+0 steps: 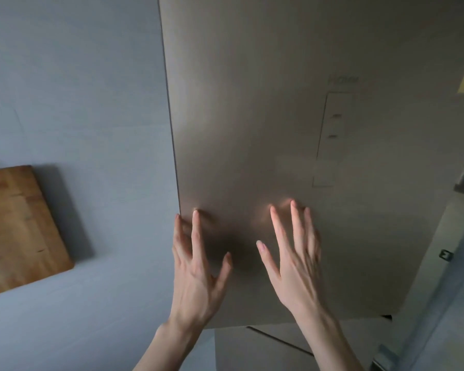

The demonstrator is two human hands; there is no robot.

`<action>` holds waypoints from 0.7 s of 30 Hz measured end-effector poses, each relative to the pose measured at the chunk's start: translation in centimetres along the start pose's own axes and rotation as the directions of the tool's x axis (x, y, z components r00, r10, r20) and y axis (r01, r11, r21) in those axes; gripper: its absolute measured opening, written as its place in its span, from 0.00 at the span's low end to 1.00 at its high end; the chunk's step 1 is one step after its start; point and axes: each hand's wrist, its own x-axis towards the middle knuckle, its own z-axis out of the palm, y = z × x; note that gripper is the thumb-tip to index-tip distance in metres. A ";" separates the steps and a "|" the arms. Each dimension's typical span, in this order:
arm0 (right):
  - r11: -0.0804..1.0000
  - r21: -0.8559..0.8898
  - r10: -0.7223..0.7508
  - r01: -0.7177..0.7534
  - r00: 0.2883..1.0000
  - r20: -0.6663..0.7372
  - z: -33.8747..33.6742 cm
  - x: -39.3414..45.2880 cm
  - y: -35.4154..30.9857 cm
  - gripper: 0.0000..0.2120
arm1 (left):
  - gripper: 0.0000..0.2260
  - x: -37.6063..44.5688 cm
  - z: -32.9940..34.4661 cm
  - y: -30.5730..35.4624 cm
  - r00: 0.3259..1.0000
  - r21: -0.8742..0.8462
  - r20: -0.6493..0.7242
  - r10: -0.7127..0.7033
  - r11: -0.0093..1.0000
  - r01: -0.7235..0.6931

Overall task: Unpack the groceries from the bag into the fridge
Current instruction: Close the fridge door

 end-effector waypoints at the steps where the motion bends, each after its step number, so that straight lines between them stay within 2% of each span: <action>1: 1.000 -0.004 -0.005 0.005 1.000 -0.014 0.5 0.3 0.1 0.32 | 0.44 0.5 0.5 -0.6 1.000 0.026 0.002 0.010 1.000 -0.010; 6: 0.999 -0.030 -0.024 0.022 0.998 -0.053 2.7 1.8 1.3 0.32 | 0.42 2.7 3.4 -3.0 0.999 0.194 -0.028 0.022 0.981 -0.017; 9: 0.999 -0.048 -0.020 0.018 0.998 -0.058 3.5 2.8 1.7 0.33 | 0.39 4.1 5.1 -4.0 0.995 0.286 0.009 0.097 0.953 -0.096; 13: 0.997 -0.082 -0.005 0.001 0.999 -0.046 4.6 4.1 2.5 0.32 | 0.36 6.1 7.2 -5.1 0.990 0.235 0.081 0.118 0.963 -0.134; 21: 0.977 -0.213 0.026 -0.031 0.999 -0.024 6.8 6.4 3.5 0.31 | 0.34 9.7 11.1 -7.4 0.988 0.146 0.101 0.117 0.980 -0.131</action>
